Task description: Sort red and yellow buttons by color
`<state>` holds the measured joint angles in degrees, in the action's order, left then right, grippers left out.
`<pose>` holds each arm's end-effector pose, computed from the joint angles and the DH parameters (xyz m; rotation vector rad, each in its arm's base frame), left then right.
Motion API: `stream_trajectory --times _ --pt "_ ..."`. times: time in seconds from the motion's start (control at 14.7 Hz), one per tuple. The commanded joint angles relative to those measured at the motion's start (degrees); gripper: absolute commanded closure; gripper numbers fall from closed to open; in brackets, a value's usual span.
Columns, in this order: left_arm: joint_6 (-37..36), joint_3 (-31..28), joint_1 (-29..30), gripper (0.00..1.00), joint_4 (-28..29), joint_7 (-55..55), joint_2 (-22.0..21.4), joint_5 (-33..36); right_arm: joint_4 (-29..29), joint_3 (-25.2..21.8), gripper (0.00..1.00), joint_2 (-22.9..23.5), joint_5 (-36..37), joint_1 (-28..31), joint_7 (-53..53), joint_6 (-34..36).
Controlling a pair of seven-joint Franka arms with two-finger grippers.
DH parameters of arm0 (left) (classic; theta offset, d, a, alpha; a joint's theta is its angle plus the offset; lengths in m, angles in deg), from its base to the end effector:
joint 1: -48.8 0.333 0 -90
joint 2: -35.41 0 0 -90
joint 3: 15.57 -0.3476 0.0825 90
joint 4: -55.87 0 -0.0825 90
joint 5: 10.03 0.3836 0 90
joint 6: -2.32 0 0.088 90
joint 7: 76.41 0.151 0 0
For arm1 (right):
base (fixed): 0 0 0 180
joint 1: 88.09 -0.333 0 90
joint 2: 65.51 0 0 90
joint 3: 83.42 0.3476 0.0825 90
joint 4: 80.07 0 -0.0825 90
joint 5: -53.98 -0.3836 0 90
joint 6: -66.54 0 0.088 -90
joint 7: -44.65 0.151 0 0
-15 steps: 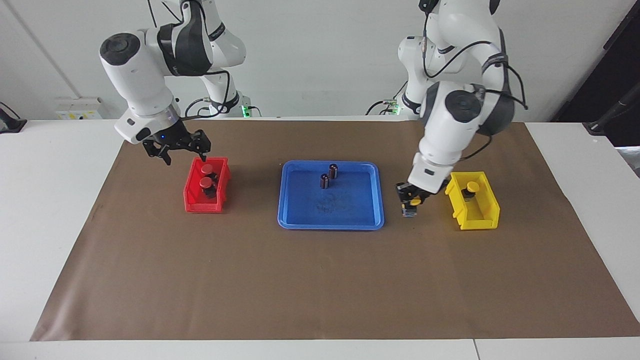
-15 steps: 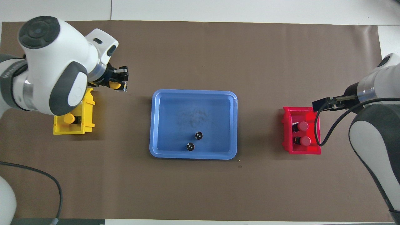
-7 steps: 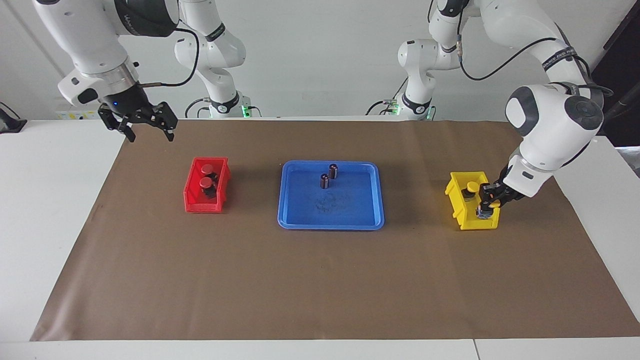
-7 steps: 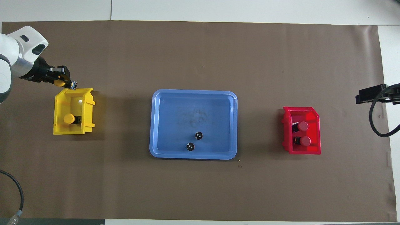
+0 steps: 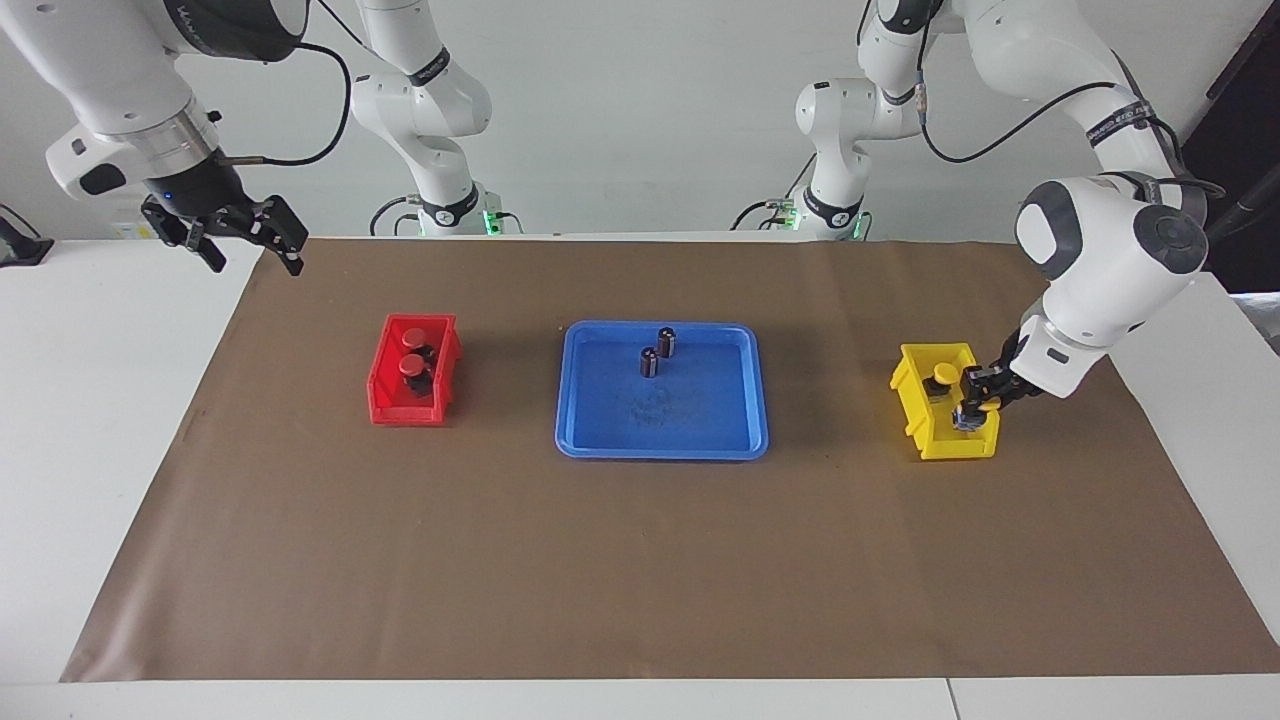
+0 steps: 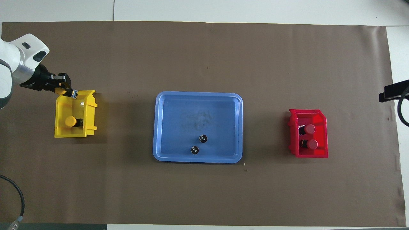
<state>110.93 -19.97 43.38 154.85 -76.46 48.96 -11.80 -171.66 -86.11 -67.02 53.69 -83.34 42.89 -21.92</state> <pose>0.6248 -0.0177 0.4245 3.1295 -0.0119 -0.1061 0.5362 -0.0696 0.6112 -3.1289 0.1551 0.0434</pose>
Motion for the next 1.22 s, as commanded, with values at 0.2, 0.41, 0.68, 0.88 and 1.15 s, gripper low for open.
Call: stream_trajectory --times 0.2,0.41,0.68,0.88,1.15 --pt "1.7 0.6 2.7 0.99 7.4 0.7 -4.4 -0.9 1.4 1.2 0.00 0.5 0.6 0.5 -2.0 1.4" --pt "2.5 0.8 2.2 0.99 9.0 -1.8 -5.0 -0.9 1.3 1.3 0.00 0.4 0.6 0.4 -1.9 1.4" --pt "8.7 0.8 2.0 0.99 13.9 -2.5 -6.4 -0.9 1.1 1.1 0.00 0.4 0.8 1.0 -1.9 1.2" --pt "10.5 0.8 2.4 0.99 14.9 -2.3 -6.4 -0.9 1.1 1.1 0.00 0.3 1.6 0.9 -2.0 1.5" --pt "13.9 0.8 2.3 0.99 18.3 -2.6 -6.7 -0.9 1.1 1.2 0.00 0.2 1.6 0.9 -2.0 1.6"
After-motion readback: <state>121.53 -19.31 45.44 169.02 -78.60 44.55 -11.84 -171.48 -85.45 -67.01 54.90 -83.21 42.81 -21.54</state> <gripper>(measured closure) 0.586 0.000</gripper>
